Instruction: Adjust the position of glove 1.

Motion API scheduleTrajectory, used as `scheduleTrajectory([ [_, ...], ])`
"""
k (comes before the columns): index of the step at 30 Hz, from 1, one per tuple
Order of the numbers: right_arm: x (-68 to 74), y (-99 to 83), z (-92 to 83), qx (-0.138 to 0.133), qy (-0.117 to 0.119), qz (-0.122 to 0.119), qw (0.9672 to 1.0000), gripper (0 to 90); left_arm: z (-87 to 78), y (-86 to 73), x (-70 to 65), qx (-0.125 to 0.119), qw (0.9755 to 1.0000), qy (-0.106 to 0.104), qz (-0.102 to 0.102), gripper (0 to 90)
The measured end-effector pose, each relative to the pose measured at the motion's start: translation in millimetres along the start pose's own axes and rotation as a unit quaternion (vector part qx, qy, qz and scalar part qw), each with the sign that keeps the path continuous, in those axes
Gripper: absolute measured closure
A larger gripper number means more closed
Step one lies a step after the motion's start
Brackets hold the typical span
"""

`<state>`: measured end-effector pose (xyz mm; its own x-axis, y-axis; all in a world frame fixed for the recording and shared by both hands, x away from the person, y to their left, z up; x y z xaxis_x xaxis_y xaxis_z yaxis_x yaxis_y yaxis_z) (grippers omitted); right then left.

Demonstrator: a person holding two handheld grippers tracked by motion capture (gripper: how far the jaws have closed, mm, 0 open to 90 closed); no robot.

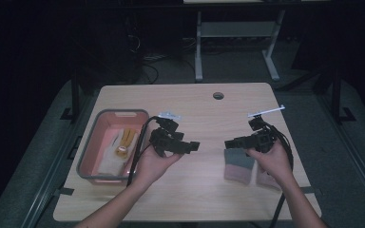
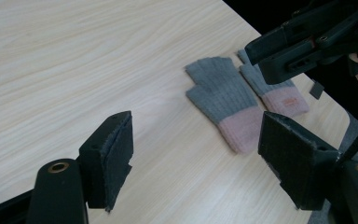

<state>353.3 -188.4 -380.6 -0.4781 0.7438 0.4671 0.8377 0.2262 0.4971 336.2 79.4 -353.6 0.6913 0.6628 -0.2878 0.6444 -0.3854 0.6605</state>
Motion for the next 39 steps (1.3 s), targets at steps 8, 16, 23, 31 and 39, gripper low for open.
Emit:
scheduleTrajectory([
  [8,-16.6,-17.7,-9.9,0.001,-0.017,0.008,0.9998,43.2,14.8,2.0,-13.3,0.001,0.9999,-0.015,0.001,26.3],
  [16,-28.2,-33.8,-17.6,0.011,-0.047,0.007,0.9988,41.5,26.7,2.7,-23.9,-0.002,0.9997,-0.022,0.003,26.3],
  [23,-37.7,-43.0,-22.1,0.020,-0.074,0.006,0.9970,41.9,35.3,1.4,-28.6,0.004,0.9995,-0.029,0.010,25.3],
  [31,-49.0,-52.2,-22.1,0.028,-0.092,0.015,0.9952,41.9,44.7,0.9,-34.8,0.004,0.9993,-0.035,0.013,24.4],
  [39,-64.1,-67.1,-24.8,0.042,-0.124,0.028,0.9910,43.6,51.1,-0.1,-39.3,0.010,0.9990,-0.041,0.016,24.4],
])
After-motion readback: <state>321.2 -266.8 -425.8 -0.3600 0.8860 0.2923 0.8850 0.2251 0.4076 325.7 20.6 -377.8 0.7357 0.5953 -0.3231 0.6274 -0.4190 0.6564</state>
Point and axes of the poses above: each handheld gripper's, and its own axes: z roughly forward along the jaws, y roughly out of its top, x roughly to its left, the point moved 2 cm from there along z, roughly forward along the jaws, and after that the axes turned 3 degrees about x, right-handed, at the moved point
